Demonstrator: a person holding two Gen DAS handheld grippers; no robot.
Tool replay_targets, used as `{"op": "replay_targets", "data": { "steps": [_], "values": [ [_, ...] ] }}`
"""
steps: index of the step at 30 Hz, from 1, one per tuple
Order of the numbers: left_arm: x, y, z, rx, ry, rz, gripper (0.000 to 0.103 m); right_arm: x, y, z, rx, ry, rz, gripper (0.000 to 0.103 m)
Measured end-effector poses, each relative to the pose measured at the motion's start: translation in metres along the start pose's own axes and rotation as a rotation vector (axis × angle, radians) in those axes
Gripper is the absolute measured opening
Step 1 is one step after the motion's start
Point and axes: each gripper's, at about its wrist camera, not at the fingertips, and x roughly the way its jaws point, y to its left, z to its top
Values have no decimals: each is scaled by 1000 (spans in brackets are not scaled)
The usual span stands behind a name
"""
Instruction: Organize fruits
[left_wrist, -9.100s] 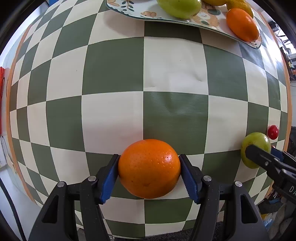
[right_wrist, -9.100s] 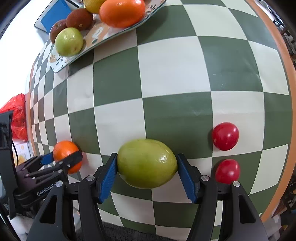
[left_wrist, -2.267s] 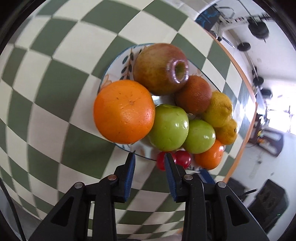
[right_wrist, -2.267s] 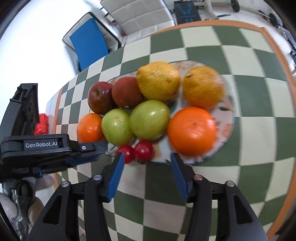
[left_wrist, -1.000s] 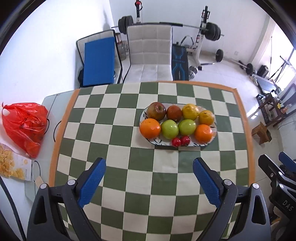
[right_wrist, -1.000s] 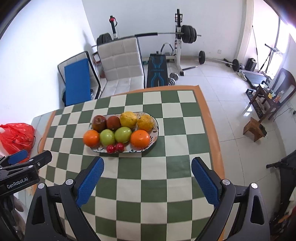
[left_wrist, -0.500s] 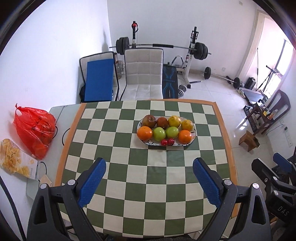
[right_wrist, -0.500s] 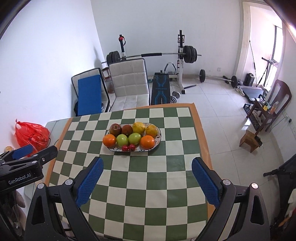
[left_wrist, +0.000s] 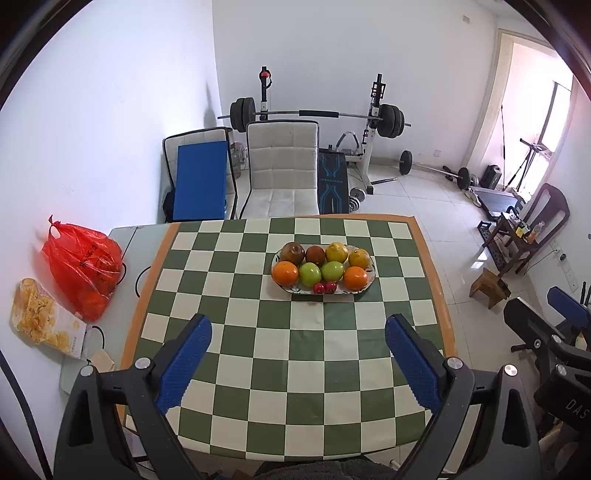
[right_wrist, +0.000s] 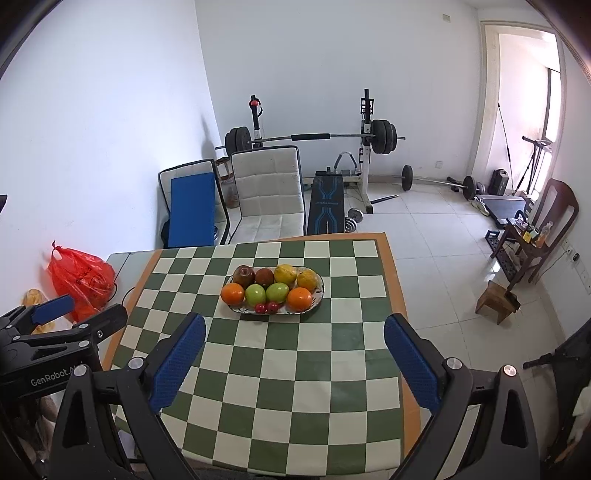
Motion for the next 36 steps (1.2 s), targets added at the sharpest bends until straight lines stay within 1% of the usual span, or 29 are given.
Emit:
{"op": "replay_targets", "data": {
  "steps": [6,10,14,15,17,27,32,36],
  "values": [
    [-2,-2,-3,-6,-3,0,96,1,1,-2,3,17,7,100],
    [0,-1,-3,-6,-6,8,96,14,0,0,7,26,9,100],
    [12,1,4,-9,-9,10,96,35,-3,4,2,17,-8,100],
    [17,1,6,-7,-12,17,96,40,-4,5,-1,13,-12,100],
    [27,1,10,-5,-14,33,103,53,-5,7,-7,10,-27,100],
    [87,5,29,-6,15,77,103,129,-8,18,-16,49,-45,100],
    [112,5,32,-6,42,92,103,167,-10,19,-8,85,-49,100],
    [132,4,31,7,73,105,103,188,-13,17,4,114,-51,100]
  ]
}}
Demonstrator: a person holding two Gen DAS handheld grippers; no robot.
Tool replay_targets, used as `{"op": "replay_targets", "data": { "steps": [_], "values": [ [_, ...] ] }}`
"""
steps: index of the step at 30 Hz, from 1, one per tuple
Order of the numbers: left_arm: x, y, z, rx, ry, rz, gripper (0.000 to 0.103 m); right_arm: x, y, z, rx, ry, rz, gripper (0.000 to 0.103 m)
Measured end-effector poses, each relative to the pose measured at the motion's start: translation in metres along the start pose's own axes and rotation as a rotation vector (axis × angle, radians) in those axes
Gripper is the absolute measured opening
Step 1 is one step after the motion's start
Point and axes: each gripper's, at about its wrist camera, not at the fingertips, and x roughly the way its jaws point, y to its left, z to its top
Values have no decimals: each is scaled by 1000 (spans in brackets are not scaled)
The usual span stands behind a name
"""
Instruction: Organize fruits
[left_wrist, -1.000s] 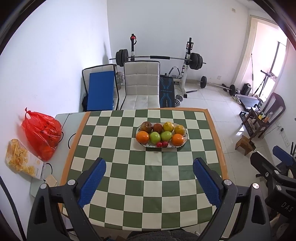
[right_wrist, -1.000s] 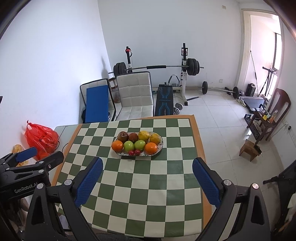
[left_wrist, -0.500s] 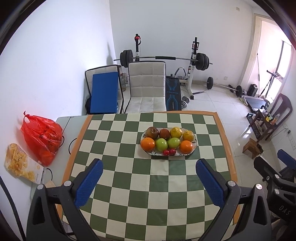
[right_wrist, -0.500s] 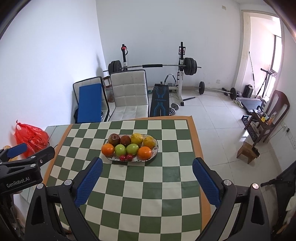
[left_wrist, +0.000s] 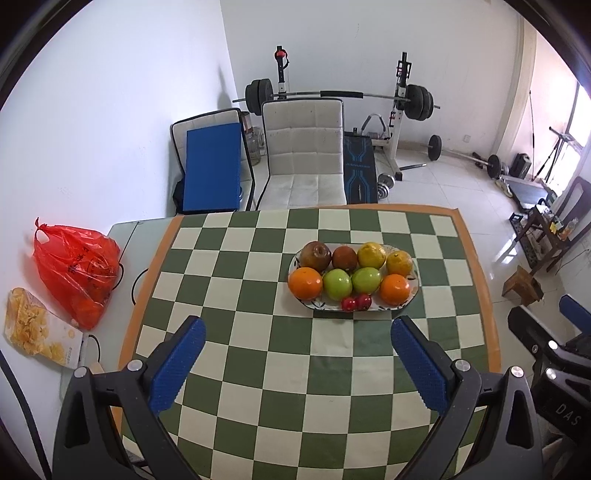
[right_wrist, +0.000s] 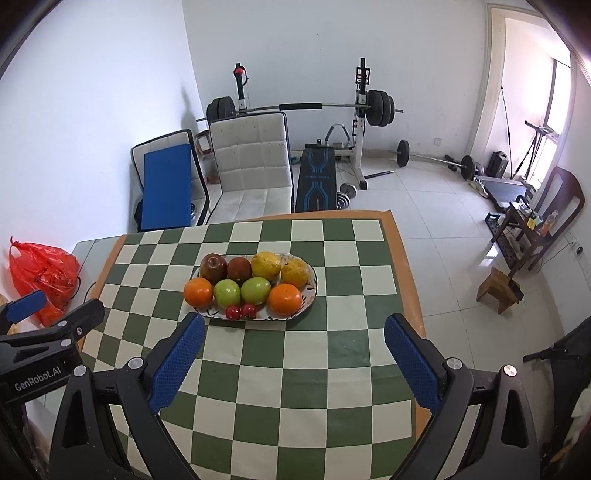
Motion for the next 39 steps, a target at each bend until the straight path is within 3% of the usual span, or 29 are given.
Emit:
{"op": "replay_targets", "data": {
  "steps": [10,39],
  "values": [
    [22,-2,-3,1,41,1,103,19,-5,1,-4,29,-11,100],
    [10,-5,-3,15,7,10,103,10,-11,-2,-14,26,-9,100]
  ]
}}
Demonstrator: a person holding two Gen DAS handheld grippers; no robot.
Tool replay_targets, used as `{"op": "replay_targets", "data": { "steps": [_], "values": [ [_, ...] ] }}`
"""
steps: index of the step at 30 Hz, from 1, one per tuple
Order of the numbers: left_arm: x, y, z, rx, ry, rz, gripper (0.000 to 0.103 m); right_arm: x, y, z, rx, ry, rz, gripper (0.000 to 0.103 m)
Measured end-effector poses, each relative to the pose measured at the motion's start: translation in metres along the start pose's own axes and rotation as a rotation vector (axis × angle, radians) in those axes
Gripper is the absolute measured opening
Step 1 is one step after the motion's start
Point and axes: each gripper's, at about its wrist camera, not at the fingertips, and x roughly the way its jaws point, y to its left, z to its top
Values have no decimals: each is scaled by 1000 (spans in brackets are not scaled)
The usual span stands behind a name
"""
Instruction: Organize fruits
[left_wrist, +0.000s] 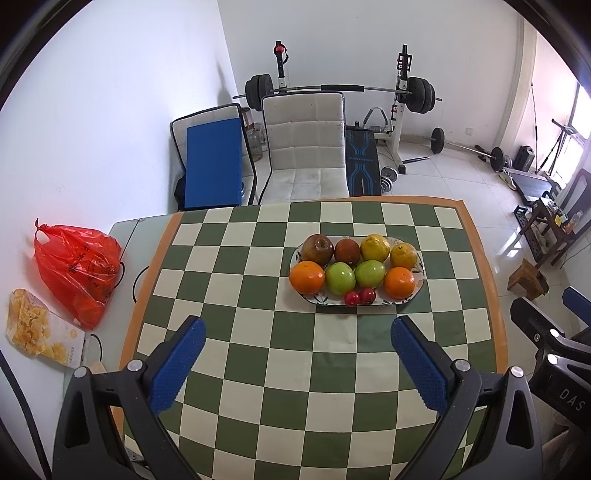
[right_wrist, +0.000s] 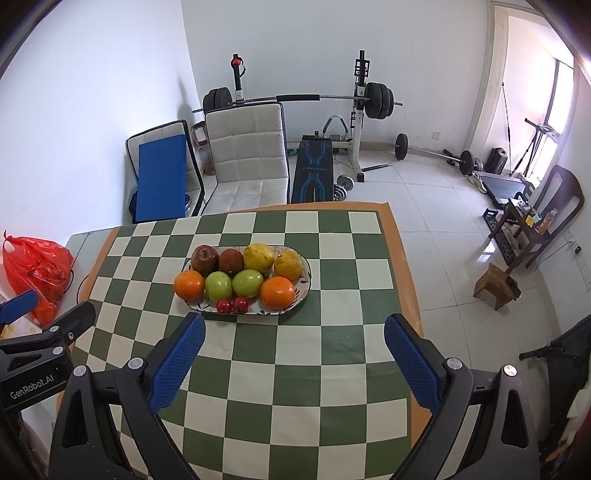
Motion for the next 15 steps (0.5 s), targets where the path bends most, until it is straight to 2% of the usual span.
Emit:
{"op": "replay_targets", "data": {
  "steps": [15],
  "values": [
    [-3,4,6,-1,-7,-8,103,-8,3,8,-9,-10,1,100]
  ]
}}
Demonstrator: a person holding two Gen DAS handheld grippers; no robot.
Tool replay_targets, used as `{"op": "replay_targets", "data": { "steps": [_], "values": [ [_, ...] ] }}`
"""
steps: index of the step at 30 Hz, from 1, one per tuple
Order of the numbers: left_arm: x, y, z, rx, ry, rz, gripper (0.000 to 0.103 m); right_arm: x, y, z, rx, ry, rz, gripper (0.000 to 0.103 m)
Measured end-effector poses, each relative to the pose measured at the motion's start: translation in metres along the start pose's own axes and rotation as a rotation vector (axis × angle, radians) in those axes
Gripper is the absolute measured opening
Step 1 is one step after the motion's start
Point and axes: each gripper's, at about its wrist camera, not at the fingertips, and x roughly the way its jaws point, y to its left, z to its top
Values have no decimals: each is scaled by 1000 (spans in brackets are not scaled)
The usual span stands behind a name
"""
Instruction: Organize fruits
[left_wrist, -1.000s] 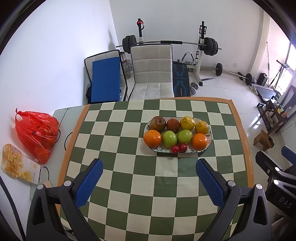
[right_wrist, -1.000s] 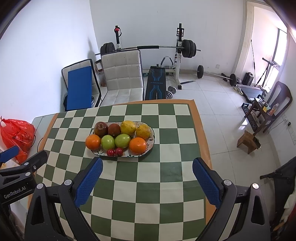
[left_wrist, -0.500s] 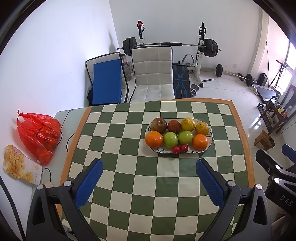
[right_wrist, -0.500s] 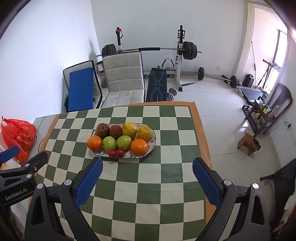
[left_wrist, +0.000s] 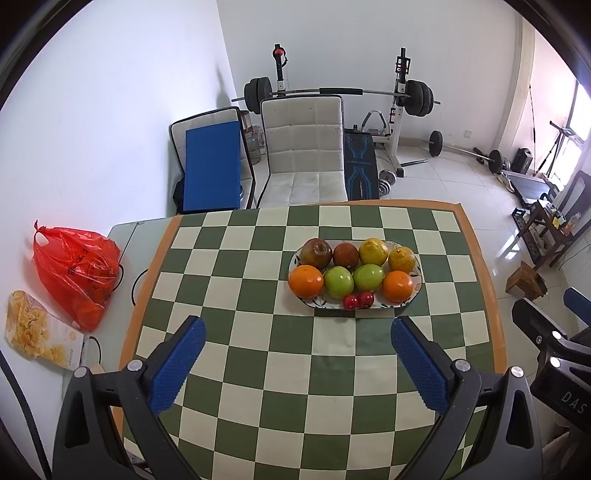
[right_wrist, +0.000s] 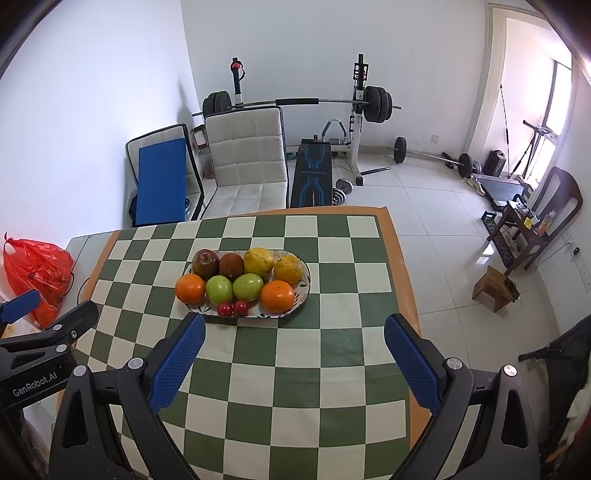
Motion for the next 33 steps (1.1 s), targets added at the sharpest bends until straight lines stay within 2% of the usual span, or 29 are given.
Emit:
{"op": "replay_targets", "data": {
  "steps": [33],
  "values": [
    [-2,-5,6,1,-12,-6,103,-11,2,6,11,-6,-9,100]
  ]
}}
